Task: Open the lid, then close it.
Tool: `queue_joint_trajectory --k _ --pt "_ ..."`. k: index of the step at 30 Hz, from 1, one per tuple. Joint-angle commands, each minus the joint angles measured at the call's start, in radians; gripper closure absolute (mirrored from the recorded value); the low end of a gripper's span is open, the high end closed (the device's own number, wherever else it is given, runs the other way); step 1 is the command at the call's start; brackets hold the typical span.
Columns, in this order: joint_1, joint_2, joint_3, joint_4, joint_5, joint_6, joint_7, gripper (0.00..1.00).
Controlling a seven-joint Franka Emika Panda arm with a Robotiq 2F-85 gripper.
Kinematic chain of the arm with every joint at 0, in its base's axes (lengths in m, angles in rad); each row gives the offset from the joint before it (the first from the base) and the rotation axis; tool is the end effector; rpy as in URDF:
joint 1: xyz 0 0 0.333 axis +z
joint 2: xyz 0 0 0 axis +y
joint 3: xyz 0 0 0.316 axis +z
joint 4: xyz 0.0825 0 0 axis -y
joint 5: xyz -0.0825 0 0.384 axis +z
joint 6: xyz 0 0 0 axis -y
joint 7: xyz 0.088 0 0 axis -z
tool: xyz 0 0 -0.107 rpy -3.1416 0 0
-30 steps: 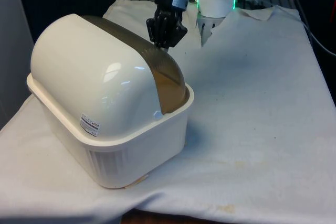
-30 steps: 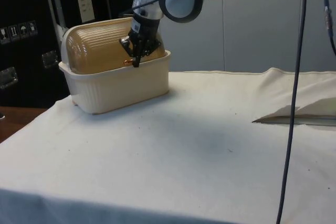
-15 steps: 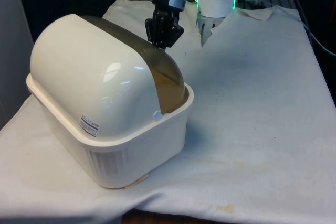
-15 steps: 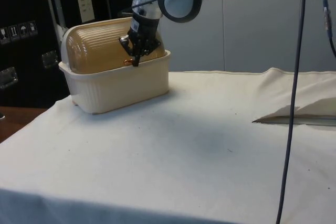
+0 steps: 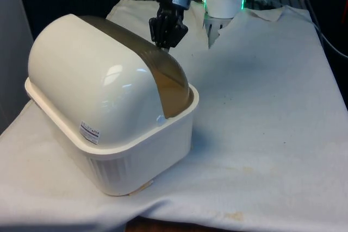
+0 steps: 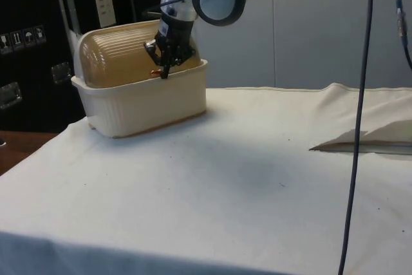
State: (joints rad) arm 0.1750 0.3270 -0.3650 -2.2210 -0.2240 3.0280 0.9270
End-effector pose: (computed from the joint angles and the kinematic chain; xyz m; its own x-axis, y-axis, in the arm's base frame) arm 0.5830 -0.0895 0.2885 0.5473 -0.7035 0.4533 -0.7036 -0.6801 -0.2061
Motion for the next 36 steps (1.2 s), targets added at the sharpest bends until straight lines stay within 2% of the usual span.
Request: queue_joint_trajectory --k 1,5,6,7,16,17,18,25,26,27,35,36 --pt "0.02 0.008 -0.036 0.014 -0.02 0.003 0.023 1.0" --pt "0.02 -0.001 -0.038 0.018 -0.021 0.0 0.032 1.0" --pt "0.0 -0.004 -0.002 0.007 0.0 0.0 0.01 1.0" --pt "0.02 -0.001 -0.038 0.018 -0.021 0.0 0.032 1.0" --pt "0.014 -0.036 -0.034 0.02 -0.017 -0.008 0.044 1.0" --pt "0.0 -0.039 -0.007 0.009 0.0 -0.005 0.025 1.0" --pt "0.014 -0.039 -0.034 0.021 -0.017 -0.008 0.045 1.0" --pt "0.011 -0.056 -0.037 0.024 -0.017 -0.005 0.049 1.0" --pt "0.0 -0.061 -0.012 0.015 0.0 -0.005 0.031 1.0" --pt "0.011 -0.057 -0.038 0.025 -0.017 -0.004 0.049 1.0" --pt "0.009 -0.065 -0.048 0.035 -0.018 0.0 0.048 1.0" --pt "0.0 -0.071 -0.024 0.027 0.0 -0.004 0.032 1.0"
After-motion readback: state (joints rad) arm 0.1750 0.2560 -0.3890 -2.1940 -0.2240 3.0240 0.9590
